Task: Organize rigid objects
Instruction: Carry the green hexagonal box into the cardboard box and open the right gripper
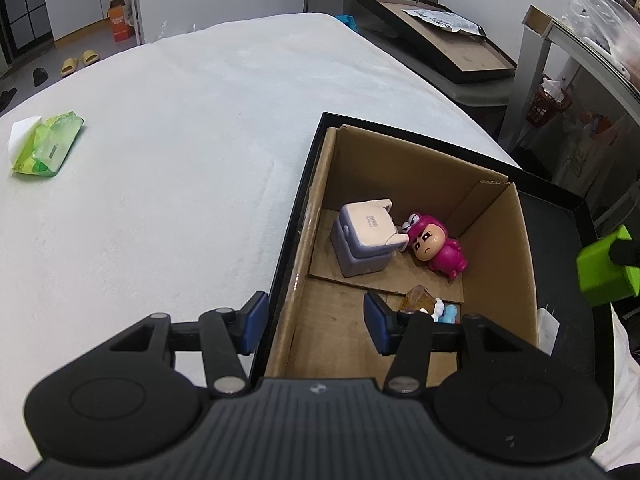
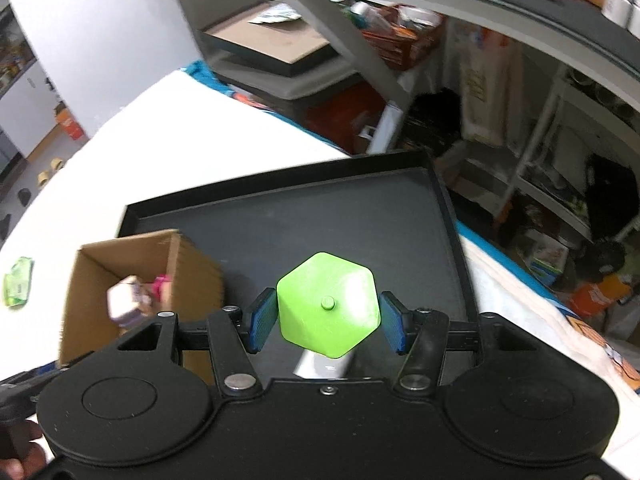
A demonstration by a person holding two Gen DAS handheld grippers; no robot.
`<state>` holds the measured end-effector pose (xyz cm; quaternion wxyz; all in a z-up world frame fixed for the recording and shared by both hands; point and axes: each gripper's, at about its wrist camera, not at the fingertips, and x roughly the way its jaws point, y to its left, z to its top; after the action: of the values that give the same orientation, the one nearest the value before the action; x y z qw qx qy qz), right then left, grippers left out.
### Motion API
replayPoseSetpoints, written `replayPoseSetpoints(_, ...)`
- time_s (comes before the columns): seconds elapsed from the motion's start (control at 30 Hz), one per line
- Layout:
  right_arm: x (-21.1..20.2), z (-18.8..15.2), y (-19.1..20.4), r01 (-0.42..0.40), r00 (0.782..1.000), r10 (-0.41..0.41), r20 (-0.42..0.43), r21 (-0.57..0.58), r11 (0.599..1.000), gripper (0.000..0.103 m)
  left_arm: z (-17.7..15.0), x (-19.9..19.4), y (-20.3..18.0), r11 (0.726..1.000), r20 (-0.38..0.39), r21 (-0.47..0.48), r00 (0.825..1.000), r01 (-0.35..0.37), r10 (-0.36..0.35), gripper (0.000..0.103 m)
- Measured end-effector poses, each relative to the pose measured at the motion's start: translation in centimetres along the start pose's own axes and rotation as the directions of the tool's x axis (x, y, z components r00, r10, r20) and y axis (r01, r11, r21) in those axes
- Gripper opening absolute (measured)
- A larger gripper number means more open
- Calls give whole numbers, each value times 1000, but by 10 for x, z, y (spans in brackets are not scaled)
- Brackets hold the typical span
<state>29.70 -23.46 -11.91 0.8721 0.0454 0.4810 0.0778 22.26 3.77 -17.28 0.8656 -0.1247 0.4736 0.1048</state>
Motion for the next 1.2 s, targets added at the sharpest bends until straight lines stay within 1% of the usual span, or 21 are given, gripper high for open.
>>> replayPoseSetpoints(0.17, -3, 6, 30, -37, 999, 37, 0, -32, 999, 54, 0, -3, 5, 1000, 11, -16, 1000, 20, -20, 51)
replayPoseSetpoints(0.37, -4, 11, 61, -64, 998, 64, -11, -62, 996, 54, 0, -2, 16, 997, 1, -60, 999, 48, -48, 50)
replayPoseSetpoints(0.63, 2, 8, 96, -70, 997, 68, -28, -95, 993, 54, -2, -2, 29, 992, -3, -96, 997, 83, -83, 50)
replayPoseSetpoints(0.93, 10, 3, 131, -71, 997, 66, -47, -133, 989, 54, -2, 3, 39, 984, -28, -134, 992, 117, -122, 45)
replayPoseSetpoints(1.03, 14, 2, 142, -76, 996, 68, -59, -141, 987, 54, -3, 2, 40, 982, -25, -137, 990, 133, -138, 39)
replayPoseSetpoints(1.1, 18, 0, 148, -81, 995, 71, -71, -142, 987, 54, -3, 2, 41, 981, -21, -134, 990, 139, -143, 31)
replayPoseSetpoints(1.2, 26, -4, 155, -93, 992, 80, -101, -134, 987, 54, -4, 1, 41, 980, -20, -129, 988, 150, -153, 25)
